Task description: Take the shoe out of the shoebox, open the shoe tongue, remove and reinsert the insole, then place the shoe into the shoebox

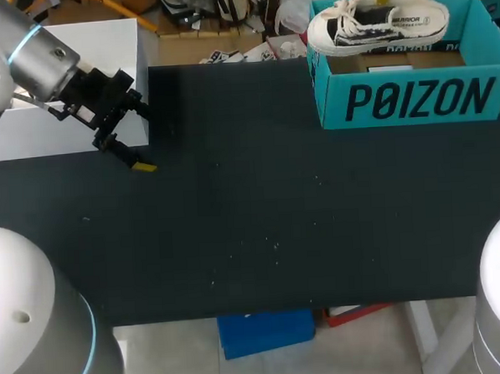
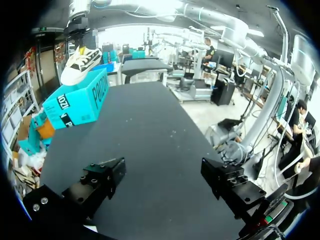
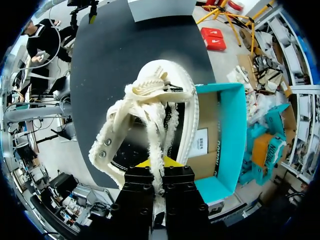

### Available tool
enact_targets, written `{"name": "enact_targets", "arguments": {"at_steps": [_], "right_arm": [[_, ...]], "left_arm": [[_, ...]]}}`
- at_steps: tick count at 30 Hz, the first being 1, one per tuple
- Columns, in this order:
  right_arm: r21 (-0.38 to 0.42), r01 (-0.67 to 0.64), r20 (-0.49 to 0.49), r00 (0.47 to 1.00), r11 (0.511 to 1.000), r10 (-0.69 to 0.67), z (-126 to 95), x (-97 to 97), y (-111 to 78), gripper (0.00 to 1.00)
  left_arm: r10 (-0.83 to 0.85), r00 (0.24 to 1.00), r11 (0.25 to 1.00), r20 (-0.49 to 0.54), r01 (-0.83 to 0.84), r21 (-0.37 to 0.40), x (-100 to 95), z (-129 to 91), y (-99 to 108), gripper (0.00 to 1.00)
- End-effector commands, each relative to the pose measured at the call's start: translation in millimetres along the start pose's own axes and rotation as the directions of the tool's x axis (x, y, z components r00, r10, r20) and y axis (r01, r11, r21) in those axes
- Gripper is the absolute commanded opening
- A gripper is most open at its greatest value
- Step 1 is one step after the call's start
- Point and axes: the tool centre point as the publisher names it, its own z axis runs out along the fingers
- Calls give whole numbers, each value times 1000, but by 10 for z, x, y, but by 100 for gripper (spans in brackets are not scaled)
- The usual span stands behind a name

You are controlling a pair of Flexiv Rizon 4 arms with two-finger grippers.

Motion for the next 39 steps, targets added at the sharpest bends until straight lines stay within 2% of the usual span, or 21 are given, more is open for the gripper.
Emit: {"name": "enact_targets", "arguments": {"at_steps": [1, 24, 39], "right_arm": [[-18, -5, -34, 999, 1000, 5, 70, -117, -106, 0], [-64, -42, -136, 990, 997, 33, 600, -504, -561, 0], [-115, -11, -206, 978, 993, -13, 1024, -747, -664, 0]], "left_arm": [[2, 1000, 1000, 4, -2, -1, 5, 11, 6, 100], [2, 1000, 1000, 4, -2, -1, 5, 11, 6, 100], [2, 1000, 1000, 4, -2, -1, 5, 11, 6, 100]]}}
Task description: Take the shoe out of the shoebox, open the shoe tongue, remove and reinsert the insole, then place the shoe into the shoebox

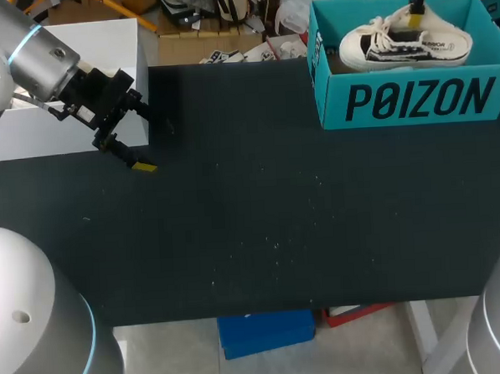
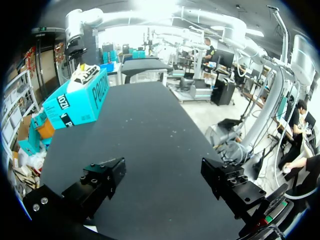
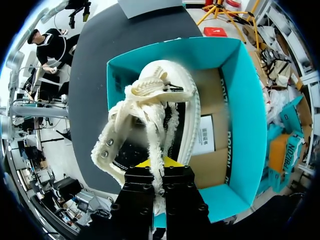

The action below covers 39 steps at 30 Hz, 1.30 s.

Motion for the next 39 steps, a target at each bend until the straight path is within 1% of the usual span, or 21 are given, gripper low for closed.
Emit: {"name": "enact_targets", "arguments": {"at_steps": [1, 9, 22, 39], "right_arm": [[-7, 5, -79, 997, 1000, -6, 113, -154, -16, 0], [-19, 11, -132, 991, 1000, -13, 393, -182, -50, 0], [-31, 32, -197, 980, 999, -38, 752, -235, -17, 0], [-21, 45, -241, 969, 999, -49, 1040, -253, 9, 0]], "left_arm": [[2, 1000, 1000, 4, -2, -1, 4, 12, 6, 100], [2, 1000, 1000, 4, -2, -1, 4, 12, 6, 100], [2, 1000, 1000, 4, -2, -1, 4, 12, 6, 100], [2, 1000, 1000, 4, -2, -1, 4, 12, 6, 100]]}}
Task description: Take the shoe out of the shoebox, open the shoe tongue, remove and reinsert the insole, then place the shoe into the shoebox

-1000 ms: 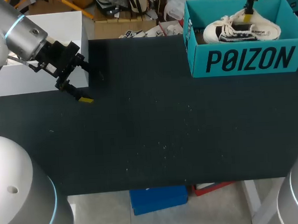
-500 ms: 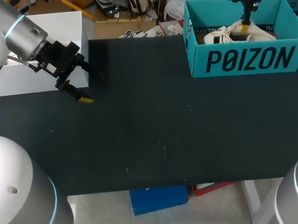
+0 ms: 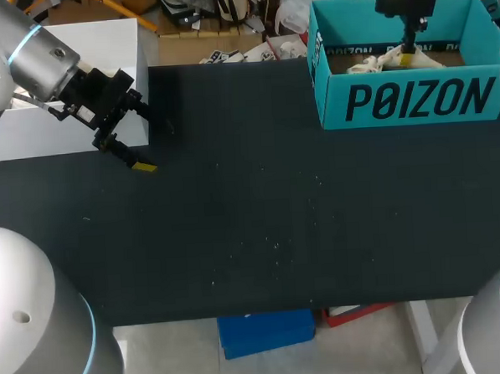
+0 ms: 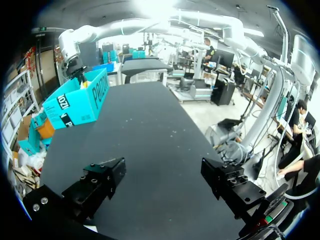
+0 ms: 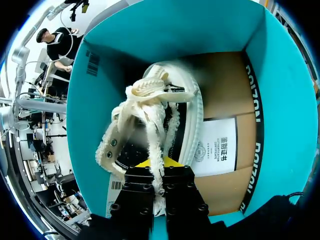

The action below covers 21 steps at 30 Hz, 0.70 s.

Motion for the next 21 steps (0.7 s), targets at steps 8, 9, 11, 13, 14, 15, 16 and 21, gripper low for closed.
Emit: {"name": "enact_targets", "arguments": {"at_steps": [8, 9, 11, 13, 14, 15, 16, 21], "right_arm": [[8, -11, -79, 997, 1000, 11, 79, -86, 26, 40], [1, -19, -71, 997, 1000, 19, 55, -79, 20, 44], [-6, -31, -53, 998, 999, 31, 6, -73, 5, 43], [-2, -37, -38, 999, 999, 37, -51, -65, -10, 42], [1, -43, -28, 999, 999, 43, -79, -59, -18, 43], [-1, -48, -17, 999, 999, 48, -117, -50, -26, 44], [-4, -51, -7, 999, 999, 51, -152, -40, -34, 44], [7, -62, 69, 996, 998, 62, -348, 41, -53, 46]], "left_arm": [[2, 1000, 1000, 4, -2, 0, 4, 12, 6, 100], [2, 1000, 1000, 4, -2, 0, 4, 12, 6, 100], [2, 1000, 1000, 4, -2, 0, 4, 12, 6, 100], [2, 1000, 1000, 4, -2, 0, 4, 12, 6, 100], [2, 1000, 1000, 4, -2, 0, 4, 12, 6, 100], [2, 1000, 1000, 4, -2, 0, 4, 12, 6, 100], [2, 1000, 1000, 4, -2, 0, 4, 12, 6, 100], [2, 1000, 1000, 4, -2, 0, 4, 12, 6, 100]]}}
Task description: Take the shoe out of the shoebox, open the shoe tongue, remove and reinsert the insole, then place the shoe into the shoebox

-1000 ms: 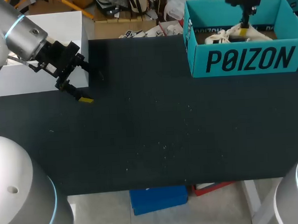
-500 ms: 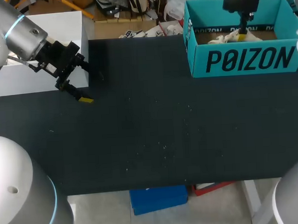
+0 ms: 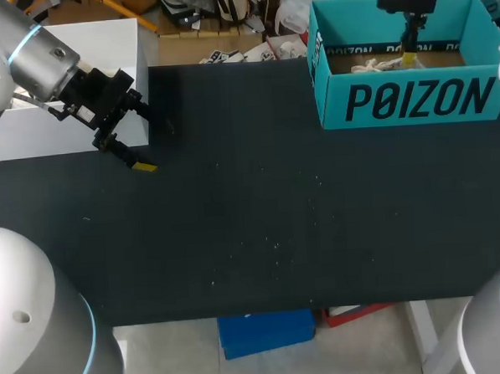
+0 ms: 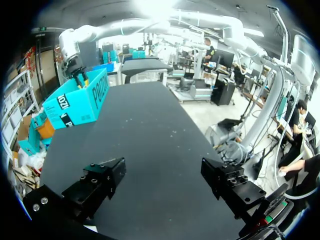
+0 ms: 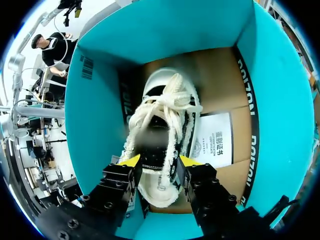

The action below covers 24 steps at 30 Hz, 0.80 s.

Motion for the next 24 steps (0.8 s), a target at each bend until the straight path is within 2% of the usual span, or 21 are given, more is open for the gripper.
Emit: {"name": "enact_targets", "arguments": {"at_steps": [1, 9, 13, 15, 20, 24], "right_arm": [[6, -4, 58, 998, 1000, 4, -268, 122, -17, 47], [-7, -12, 185, 983, 1000, 13, -712, 324, 5, 49], [-33, -4, 244, 970, 999, 12, -908, 503, 94, 39], [-56, 5, 298, 954, 998, 12, -1006, 642, 169, 36], [-130, 30, 414, 910, 991, 26, -1130, 1033, 370, 44], [-194, 35, 502, 862, 980, 68, -1138, 1373, 541, 48]], "left_arm": [[2, 1000, 1000, 4, -2, 0, 4, 12, 7, 100], [2, 1000, 1000, 4, -2, 0, 4, 12, 7, 100], [2, 1000, 1000, 4, -2, 0, 4, 12, 7, 100], [2, 1000, 1000, 4, -2, 0, 4, 12, 7, 100], [2, 1000, 1000, 4, -2, 0, 4, 12, 7, 100], [2, 1000, 1000, 4, -2, 0, 4, 12, 7, 100]]}}
